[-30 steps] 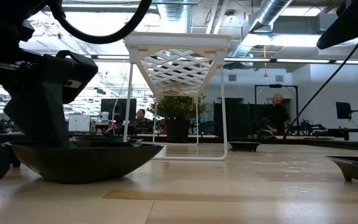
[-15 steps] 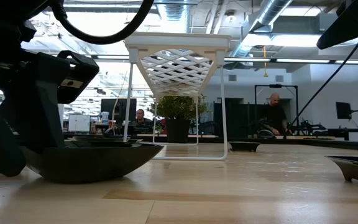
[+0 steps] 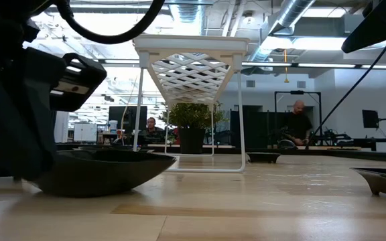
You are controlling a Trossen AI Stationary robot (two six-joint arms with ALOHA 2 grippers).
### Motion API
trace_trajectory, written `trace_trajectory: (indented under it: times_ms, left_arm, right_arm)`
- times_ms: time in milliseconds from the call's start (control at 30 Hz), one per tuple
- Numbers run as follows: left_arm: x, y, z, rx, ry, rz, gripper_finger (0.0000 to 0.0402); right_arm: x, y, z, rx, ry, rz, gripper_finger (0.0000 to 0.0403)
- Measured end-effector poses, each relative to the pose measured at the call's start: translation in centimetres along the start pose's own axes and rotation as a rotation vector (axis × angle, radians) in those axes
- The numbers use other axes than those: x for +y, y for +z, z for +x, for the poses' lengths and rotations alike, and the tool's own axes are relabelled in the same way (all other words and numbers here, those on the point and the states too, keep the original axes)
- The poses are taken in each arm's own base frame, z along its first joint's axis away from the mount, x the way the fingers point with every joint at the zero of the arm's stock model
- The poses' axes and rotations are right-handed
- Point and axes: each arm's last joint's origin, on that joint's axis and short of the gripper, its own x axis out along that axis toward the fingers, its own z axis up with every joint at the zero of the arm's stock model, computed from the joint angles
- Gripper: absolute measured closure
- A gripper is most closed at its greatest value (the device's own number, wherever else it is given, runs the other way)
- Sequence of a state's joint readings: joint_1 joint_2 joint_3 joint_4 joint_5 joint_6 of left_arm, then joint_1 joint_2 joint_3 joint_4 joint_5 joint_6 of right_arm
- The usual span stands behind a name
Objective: Pick & Place Mini shaped plates
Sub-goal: Stack the bottom leaf-shaped plate on the other leaf-shaped plate on the shelf
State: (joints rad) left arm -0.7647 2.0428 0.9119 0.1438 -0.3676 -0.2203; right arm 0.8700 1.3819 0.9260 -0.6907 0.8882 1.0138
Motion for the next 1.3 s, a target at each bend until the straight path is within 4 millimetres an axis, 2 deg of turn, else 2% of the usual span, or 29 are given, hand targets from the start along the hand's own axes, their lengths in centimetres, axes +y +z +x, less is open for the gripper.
trace_trajectory:
  times_ms: [267,767,1033,1300]
  left_arm:
    - [-0.1,0.1,0.0,-0.002,-0.020,-0.003,0.0393]
    - [-0.3,1.9,-0.6,-0.054,-0.045,-0.024,0.0393]
    - [0.0,3.1,-2.1,-0.109,-0.050,-0.043,0.0393]
    - [0.3,4.2,-3.6,-0.158,-0.055,-0.058,0.0393]
  right_arm:
    - [0.0,0.0,0.0,0.000,0.000,0.000,0.0361]
    - [0.2,0.1,0.0,-0.004,0.016,-0.047,0.0361]
    - [1.3,1.3,0.5,0.009,0.178,-0.202,0.0361]
    - [1.6,3.1,2.0,0.027,0.367,-0.278,0.0361]
